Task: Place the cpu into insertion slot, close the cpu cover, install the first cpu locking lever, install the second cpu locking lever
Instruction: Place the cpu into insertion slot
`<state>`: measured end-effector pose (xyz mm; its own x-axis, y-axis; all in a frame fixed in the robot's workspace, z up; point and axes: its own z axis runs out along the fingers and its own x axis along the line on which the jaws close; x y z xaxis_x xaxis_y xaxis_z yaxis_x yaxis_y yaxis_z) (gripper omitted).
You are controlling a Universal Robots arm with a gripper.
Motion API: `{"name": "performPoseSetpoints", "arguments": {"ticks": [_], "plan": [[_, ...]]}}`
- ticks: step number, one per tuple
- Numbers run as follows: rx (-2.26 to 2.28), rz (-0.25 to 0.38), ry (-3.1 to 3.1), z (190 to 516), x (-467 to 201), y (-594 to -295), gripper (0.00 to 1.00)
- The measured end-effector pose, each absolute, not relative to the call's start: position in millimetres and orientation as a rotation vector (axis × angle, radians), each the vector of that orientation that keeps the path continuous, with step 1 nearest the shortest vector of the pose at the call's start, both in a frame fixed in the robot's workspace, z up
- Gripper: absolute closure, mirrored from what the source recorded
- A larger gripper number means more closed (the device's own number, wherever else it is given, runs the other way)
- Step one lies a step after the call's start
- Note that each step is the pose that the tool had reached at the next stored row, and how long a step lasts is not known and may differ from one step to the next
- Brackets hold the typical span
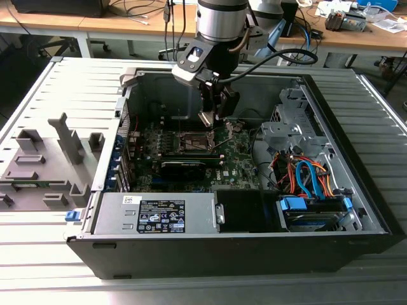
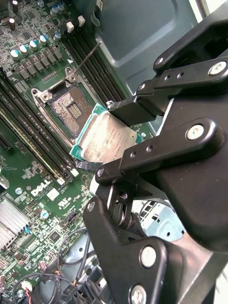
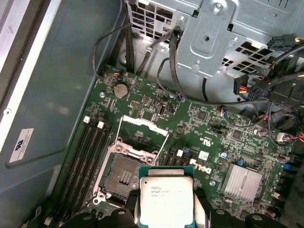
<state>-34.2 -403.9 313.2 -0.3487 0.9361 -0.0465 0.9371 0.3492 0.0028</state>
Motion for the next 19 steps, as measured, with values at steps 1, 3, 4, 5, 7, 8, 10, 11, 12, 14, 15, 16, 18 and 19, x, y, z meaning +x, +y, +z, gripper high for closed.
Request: {"name": "performPoseSetpoints", "arguments": {"ticks": [1,3,4,5,7,8,10,11,12,14,15,16,18,19], "plan": [[1.773,-0.038,2.545,313.2,-34.2,-403.8,0.46],[1.777,-0.039,2.542,313.2,-34.2,-403.9,0.46],[1.779,-0.039,2.54,313.2,-34.2,-403.9,0.46],[1.781,-0.04,2.538,313.2,-34.2,-403.9,0.46],[1.789,-0.041,2.532,313.2,-34.2,-403.9,0.46],[1.791,-0.041,2.531,313.2,-34.2,-403.9,0.46],[1.795,-0.042,2.527,313.2,-34.2,-403.9,0.46],[1.799,-0.043,2.525,313.2,-34.2,-403.9,0.46],[1.802,-0.043,2.522,313.2,-34.2,-403.9,0.46],[1.806,-0.044,2.519,313.2,-34.2,-403.9,0.46],[1.808,-0.044,2.517,313.2,-34.2,-403.8,0.46],[1.812,-0.045,2.514,313.2,-34.2,-403.8,0.46],[1.818,-0.046,2.509,313.2,-34.2,-403.9,0.46],[1.82,-0.046,2.508,313.2,-34.2,-403.9,0.46]]}}
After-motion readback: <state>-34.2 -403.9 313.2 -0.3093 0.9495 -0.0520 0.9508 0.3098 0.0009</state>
